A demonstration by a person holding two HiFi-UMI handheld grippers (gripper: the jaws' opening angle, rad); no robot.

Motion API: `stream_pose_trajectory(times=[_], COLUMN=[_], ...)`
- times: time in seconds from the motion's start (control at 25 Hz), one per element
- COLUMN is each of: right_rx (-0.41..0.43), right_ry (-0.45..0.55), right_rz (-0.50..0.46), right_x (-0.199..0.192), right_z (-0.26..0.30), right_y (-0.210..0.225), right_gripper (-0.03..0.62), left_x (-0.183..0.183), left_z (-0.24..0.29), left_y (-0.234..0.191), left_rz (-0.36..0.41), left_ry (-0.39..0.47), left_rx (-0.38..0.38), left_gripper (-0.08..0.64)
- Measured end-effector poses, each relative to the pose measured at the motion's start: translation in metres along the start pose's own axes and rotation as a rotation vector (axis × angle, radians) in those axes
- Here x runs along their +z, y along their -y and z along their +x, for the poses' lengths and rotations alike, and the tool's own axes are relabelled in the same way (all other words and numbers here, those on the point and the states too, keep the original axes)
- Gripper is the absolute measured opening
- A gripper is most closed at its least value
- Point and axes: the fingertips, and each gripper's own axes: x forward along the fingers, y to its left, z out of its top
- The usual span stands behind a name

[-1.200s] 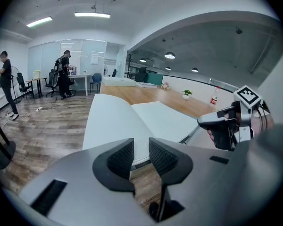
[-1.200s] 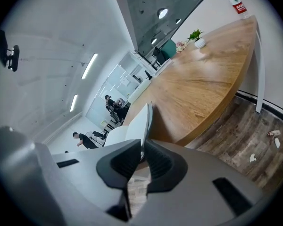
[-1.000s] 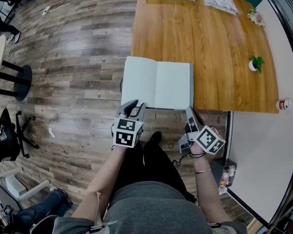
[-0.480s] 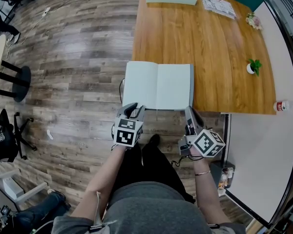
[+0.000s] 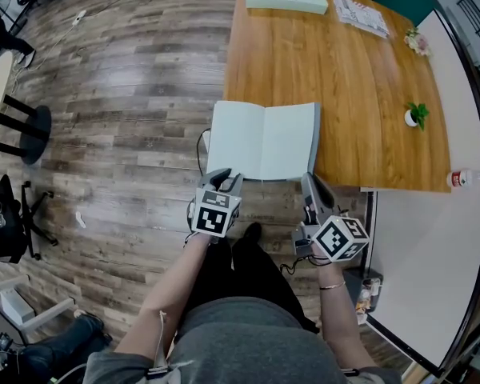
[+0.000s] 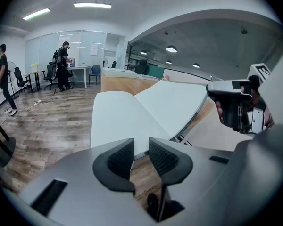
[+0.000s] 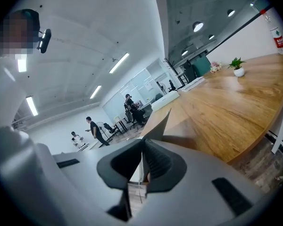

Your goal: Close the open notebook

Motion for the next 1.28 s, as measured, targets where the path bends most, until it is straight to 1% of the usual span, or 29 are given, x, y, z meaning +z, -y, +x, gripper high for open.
stream_pose_trajectory(times=[0.36, 0.6, 0.88, 1.28], right_rx=[0.046, 0.084, 0.141, 0.210], right_ry=[0.003, -0.005, -0.029, -0.069], right_rz=[-0.052, -0.079, -0.116, -0.141], right_x=[0.002, 0.001, -0.003, -0.015], right_z=[0.007, 0.015, 0.025, 0.038], right_y=[-0.027, -0.044, -0.065, -0.090], right_gripper=[0.029, 0.029, 0.029, 0.029], left_x=[0.000, 0.000, 0.000, 0.001], left_z=[-0.001, -0.001, 0.000, 0.000], left_y=[0.000, 0.000, 0.000, 0.001], left_rz=[-0.026, -0.023, -0.018, -0.019], left_ry=[-0.007, -0.007, -0.005, -0.001], left_rx=[-0.024, -0.044, -0.061, -0.086], left_gripper=[0.109, 0.109, 0.109, 0.109])
